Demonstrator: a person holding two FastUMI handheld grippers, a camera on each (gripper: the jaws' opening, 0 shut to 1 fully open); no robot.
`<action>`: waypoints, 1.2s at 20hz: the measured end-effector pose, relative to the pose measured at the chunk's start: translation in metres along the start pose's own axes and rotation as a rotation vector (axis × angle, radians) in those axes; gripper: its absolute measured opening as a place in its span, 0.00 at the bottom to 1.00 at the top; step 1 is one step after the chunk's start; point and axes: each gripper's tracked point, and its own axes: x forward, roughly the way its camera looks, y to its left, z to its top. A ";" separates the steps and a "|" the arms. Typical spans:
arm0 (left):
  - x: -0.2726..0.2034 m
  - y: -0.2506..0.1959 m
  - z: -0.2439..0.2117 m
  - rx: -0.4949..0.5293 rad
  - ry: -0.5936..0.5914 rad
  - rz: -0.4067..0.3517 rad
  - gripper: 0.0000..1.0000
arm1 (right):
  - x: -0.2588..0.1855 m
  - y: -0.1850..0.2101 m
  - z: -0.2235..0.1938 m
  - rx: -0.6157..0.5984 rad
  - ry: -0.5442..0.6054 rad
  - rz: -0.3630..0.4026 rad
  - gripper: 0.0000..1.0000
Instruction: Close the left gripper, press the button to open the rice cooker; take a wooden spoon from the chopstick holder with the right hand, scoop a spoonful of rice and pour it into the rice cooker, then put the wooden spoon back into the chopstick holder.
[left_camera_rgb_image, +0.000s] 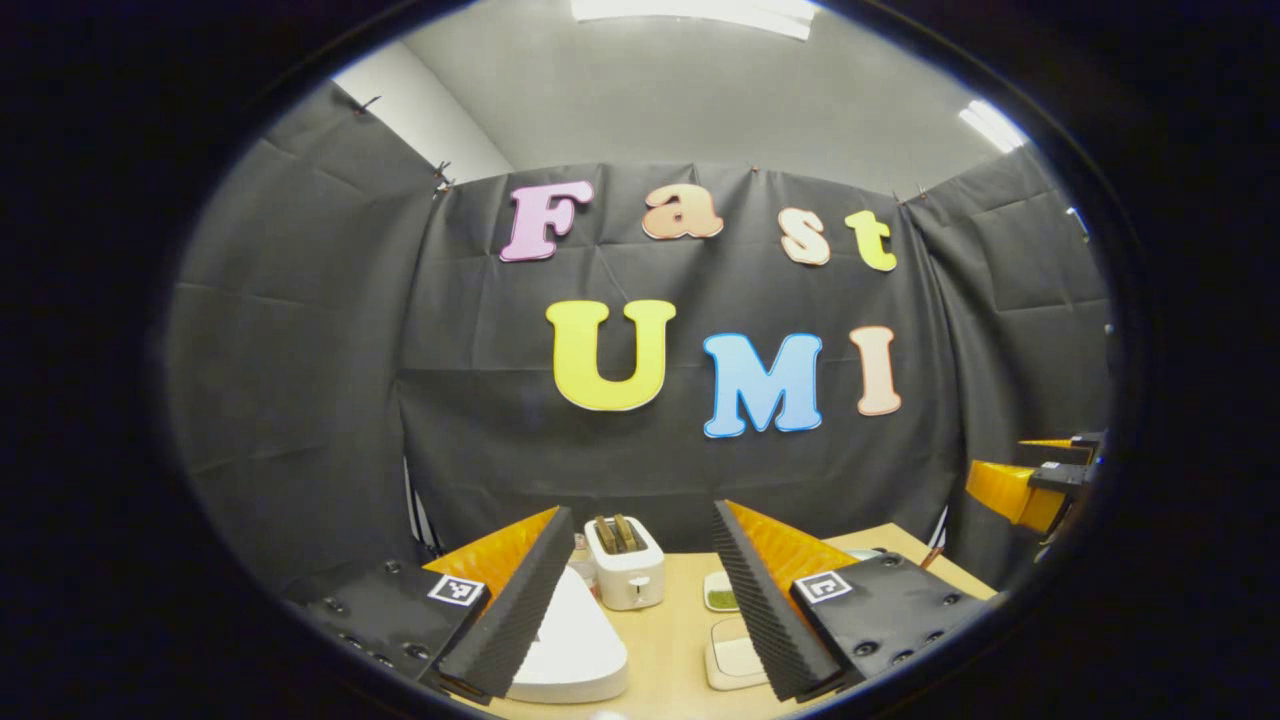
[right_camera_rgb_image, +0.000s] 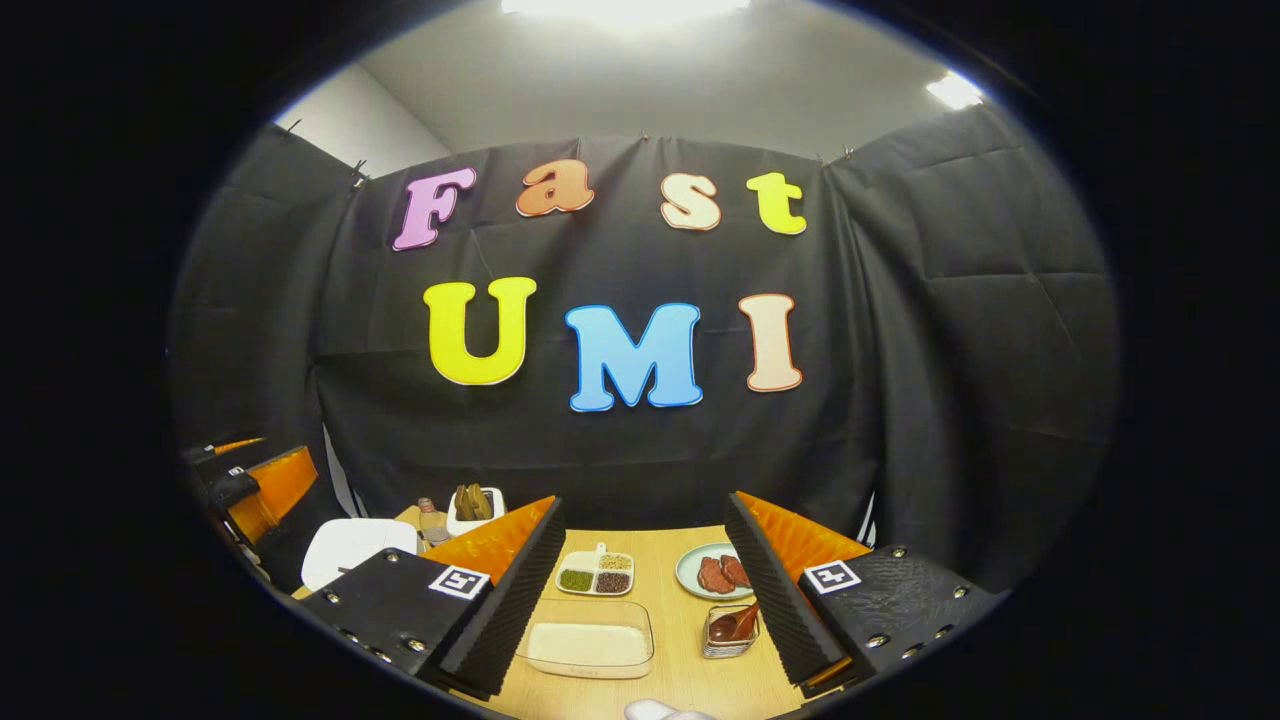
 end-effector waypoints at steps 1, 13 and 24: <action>-0.001 -0.003 0.000 0.013 -0.011 -0.004 0.92 | 0.000 -0.001 0.001 0.008 -0.004 -0.004 0.98; 0.041 0.055 -0.067 0.008 0.099 0.137 0.08 | 0.007 -0.015 -0.021 -0.035 0.083 -0.037 0.98; 0.060 0.135 -0.219 -0.054 0.377 0.379 0.08 | 0.007 -0.044 -0.053 -0.101 0.191 -0.102 0.99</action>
